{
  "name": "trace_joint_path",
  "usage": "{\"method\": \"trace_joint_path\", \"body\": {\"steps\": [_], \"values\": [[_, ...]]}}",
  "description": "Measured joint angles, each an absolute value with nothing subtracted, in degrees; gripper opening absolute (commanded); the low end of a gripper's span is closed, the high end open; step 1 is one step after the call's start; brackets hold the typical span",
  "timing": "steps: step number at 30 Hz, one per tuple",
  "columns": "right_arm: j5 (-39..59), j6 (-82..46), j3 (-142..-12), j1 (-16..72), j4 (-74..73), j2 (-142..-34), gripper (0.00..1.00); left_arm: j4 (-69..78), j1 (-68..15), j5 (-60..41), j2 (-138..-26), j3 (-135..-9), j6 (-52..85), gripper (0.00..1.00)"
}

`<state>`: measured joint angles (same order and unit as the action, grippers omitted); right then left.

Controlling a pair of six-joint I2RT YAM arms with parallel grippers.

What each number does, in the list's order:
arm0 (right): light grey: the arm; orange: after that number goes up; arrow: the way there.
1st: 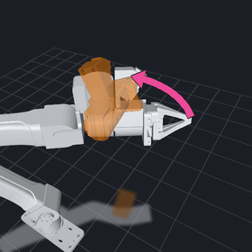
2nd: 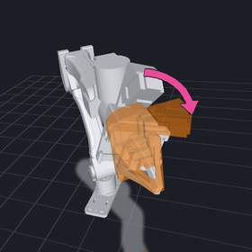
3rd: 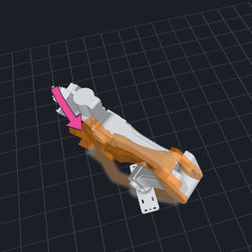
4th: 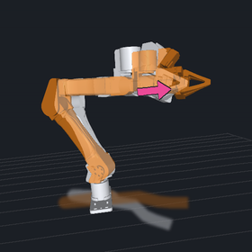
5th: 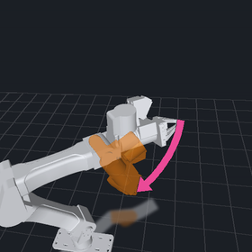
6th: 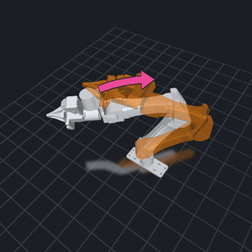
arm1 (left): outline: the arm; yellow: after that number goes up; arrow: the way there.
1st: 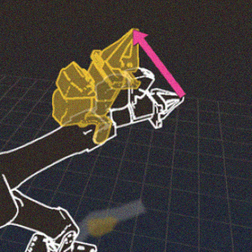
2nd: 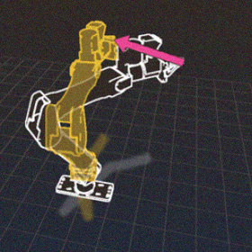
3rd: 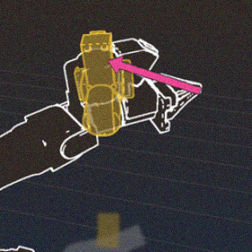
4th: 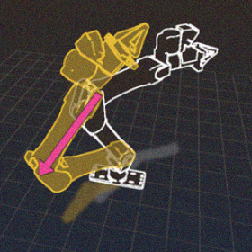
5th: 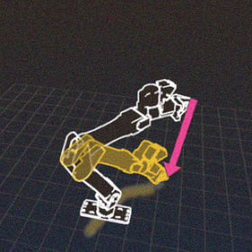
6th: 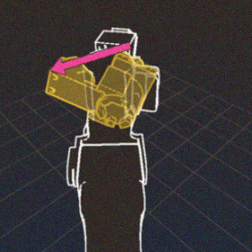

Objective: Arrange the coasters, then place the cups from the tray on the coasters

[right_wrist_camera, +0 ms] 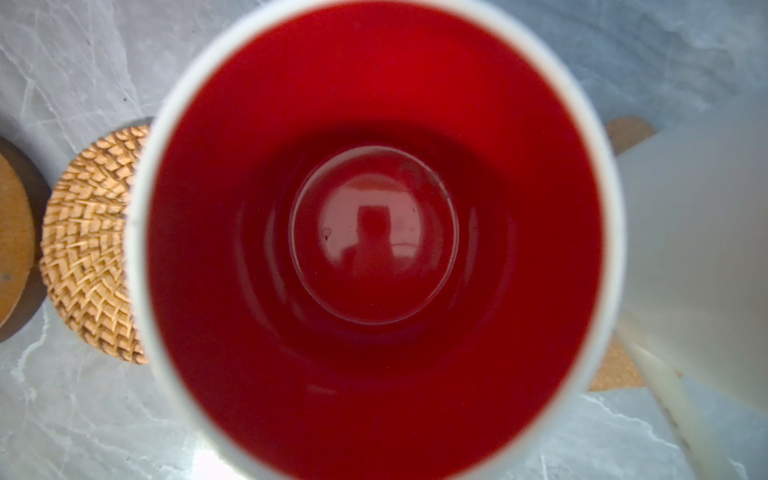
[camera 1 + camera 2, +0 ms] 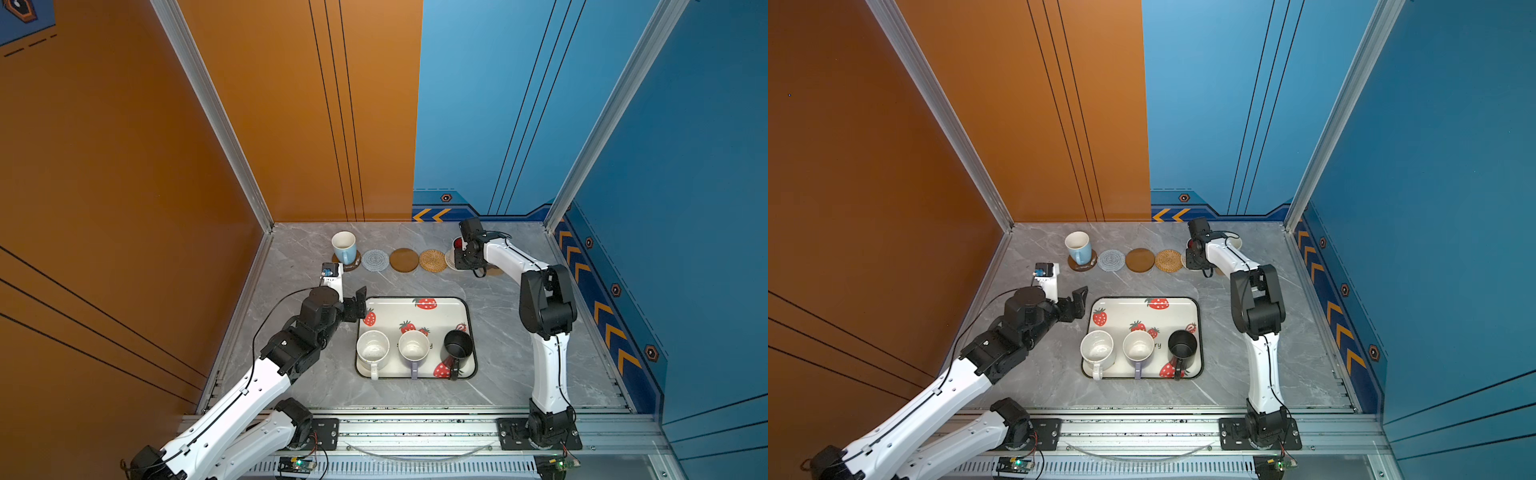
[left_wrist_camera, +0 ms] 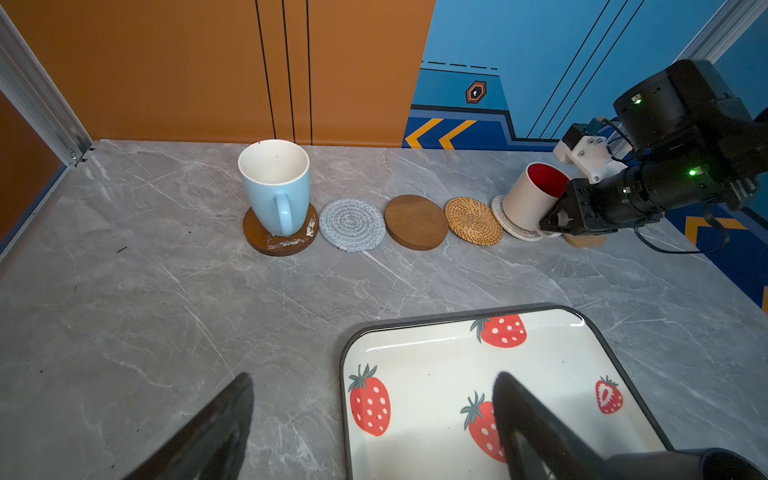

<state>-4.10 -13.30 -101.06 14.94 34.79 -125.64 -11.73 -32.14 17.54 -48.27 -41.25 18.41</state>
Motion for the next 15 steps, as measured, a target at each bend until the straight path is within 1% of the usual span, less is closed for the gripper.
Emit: {"method": "trace_joint_path", "body": {"steps": [15], "values": [[-4.5,-13.3,-101.2,14.7,35.0,-125.7,0.0,-11.7,-31.9,17.5,-47.7,-41.3,18.4,0.9]]}}
